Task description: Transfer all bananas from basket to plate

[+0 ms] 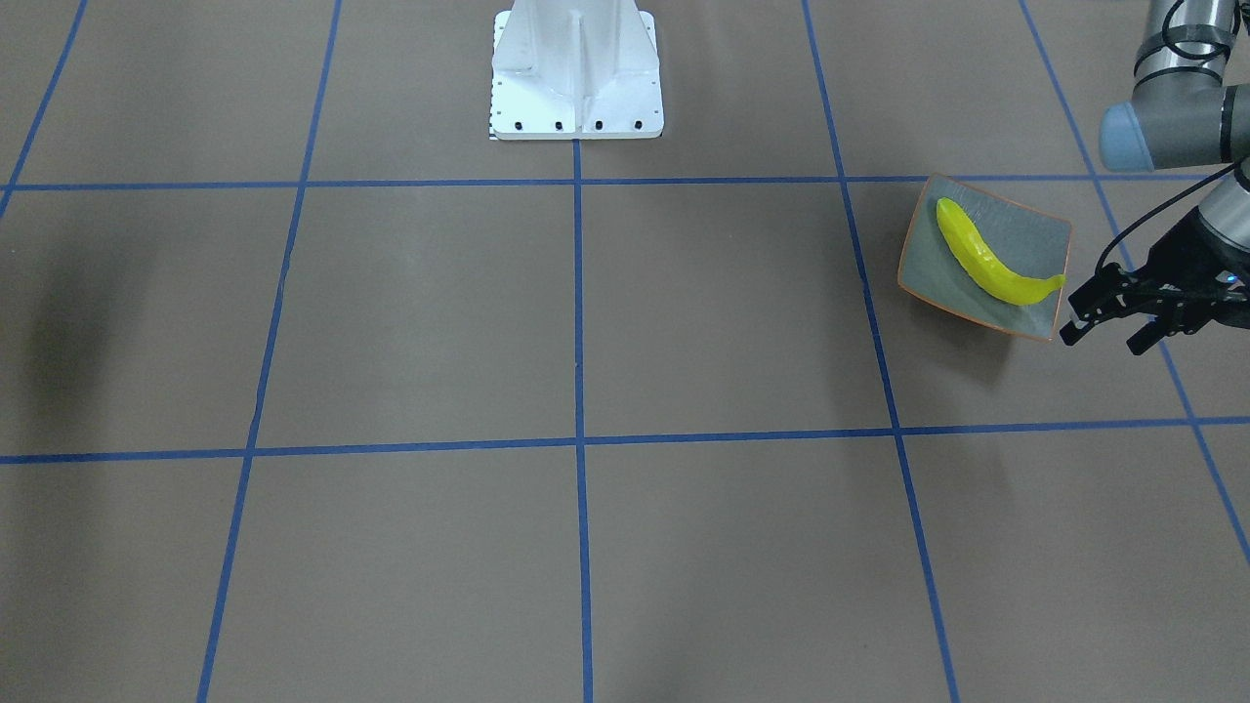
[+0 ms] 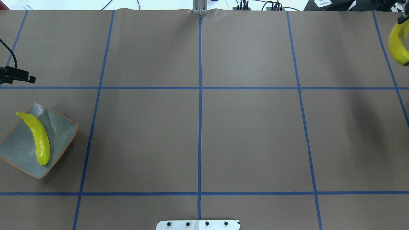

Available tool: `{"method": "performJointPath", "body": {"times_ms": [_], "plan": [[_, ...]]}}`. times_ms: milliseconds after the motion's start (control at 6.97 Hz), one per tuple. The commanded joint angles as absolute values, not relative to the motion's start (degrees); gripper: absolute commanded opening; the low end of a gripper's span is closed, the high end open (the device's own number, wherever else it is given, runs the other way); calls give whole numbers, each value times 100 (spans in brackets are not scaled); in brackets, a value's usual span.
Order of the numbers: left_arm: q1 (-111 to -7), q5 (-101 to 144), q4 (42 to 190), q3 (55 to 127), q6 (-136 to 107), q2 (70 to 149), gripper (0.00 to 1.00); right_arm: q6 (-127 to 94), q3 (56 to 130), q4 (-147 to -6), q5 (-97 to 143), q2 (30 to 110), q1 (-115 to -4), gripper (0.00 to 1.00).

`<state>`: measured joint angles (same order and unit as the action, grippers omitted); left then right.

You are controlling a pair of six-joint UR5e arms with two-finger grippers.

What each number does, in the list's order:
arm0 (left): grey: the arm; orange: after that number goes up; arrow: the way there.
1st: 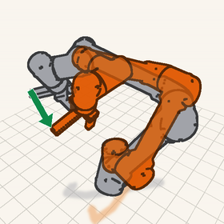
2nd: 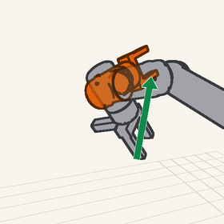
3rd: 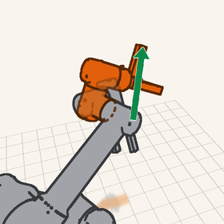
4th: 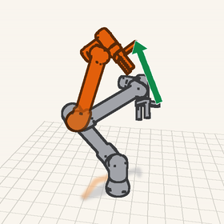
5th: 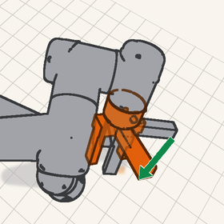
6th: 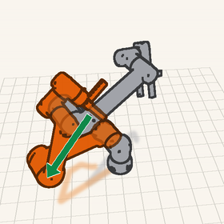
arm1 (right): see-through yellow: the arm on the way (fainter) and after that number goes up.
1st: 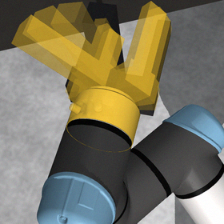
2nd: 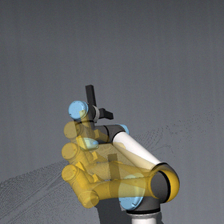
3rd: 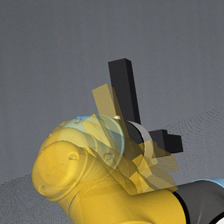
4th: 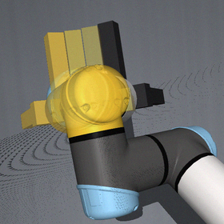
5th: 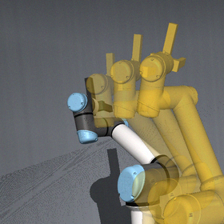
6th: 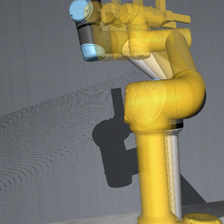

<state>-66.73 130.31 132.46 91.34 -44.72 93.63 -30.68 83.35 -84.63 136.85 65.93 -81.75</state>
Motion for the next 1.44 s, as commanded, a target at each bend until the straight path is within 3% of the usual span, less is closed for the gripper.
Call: {"method": "performJointPath", "body": {"times_ms": [0, 861, 1292], "plan": [[-6410, 13052, 13228, 9132, -5338, 9885, 100, -4870, 9084, -8429, 13667, 6355, -7220, 0], [-5091, 13034, 13140, 9132, -9029, 12178, 100, -7452, 10176, -7515, 13126, 6100, -5505, 0], [-4651, 13034, 13166, 9350, -10482, 12796, 100, -7488, 10510, -7506, 13052, 6091, -5195, 0]]}}
